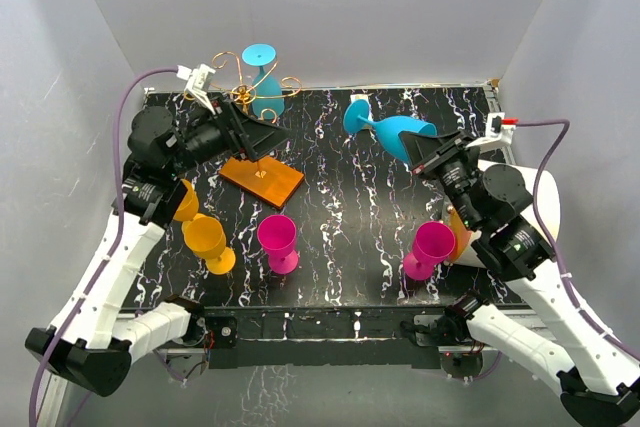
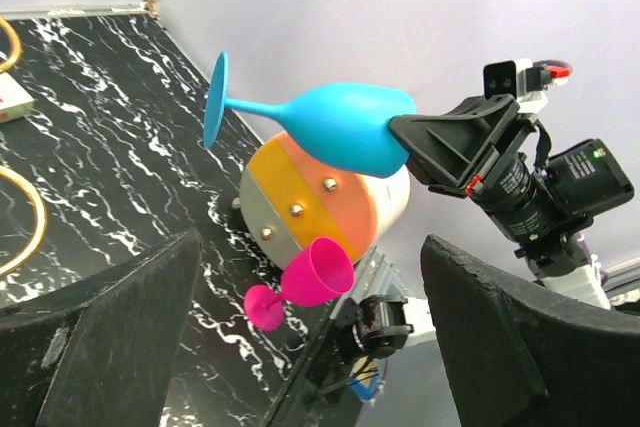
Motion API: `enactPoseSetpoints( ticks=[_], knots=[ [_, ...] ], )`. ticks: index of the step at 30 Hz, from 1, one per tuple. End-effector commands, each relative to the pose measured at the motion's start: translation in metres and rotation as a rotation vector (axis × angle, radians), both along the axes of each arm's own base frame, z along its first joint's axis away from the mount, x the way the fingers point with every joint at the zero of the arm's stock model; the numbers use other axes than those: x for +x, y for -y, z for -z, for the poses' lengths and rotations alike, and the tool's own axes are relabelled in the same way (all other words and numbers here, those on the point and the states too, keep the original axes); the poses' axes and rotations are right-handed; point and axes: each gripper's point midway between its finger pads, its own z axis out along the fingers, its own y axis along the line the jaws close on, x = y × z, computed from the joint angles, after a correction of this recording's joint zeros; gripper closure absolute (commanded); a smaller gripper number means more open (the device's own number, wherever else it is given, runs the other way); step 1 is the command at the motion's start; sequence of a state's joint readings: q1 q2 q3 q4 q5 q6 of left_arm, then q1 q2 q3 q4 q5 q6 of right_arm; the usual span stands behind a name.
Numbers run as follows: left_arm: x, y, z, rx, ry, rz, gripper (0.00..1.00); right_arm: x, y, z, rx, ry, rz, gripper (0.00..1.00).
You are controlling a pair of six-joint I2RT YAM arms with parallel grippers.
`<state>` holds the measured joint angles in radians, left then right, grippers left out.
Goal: Place the wine glass upside down on the wine glass rack
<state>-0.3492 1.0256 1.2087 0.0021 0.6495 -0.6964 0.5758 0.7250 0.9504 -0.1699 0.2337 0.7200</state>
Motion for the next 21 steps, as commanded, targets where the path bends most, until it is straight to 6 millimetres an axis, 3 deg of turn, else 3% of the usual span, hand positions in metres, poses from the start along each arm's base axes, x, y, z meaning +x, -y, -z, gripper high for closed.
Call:
enactPoseSetpoints(
  ticks=[1, 5, 14, 21],
  knots=[
    [0.000, 0.013, -0.016, -0.094, -0.038, -0.006, 0.10, -0.013, 0.008, -0.055, 0.172, 0.167, -0.002, 1.00],
    [0.007, 0.023, -0.017, -0.165, -0.128, -0.027, 0.11, -0.022, 0.012, -0.070, 0.247, 0.221, -0.015, 1.00],
    [0.021, 0.043, -0.036, -0.303, -0.201, -0.065, 0.14, -0.031, 0.013, -0.085, 0.359, 0.281, -0.053, 1.00],
    [0.026, 0.077, -0.050, -0.349, -0.170, -0.055, 0.11, -0.038, 0.008, -0.102, 0.412, 0.331, -0.110, 1.00]
  ],
)
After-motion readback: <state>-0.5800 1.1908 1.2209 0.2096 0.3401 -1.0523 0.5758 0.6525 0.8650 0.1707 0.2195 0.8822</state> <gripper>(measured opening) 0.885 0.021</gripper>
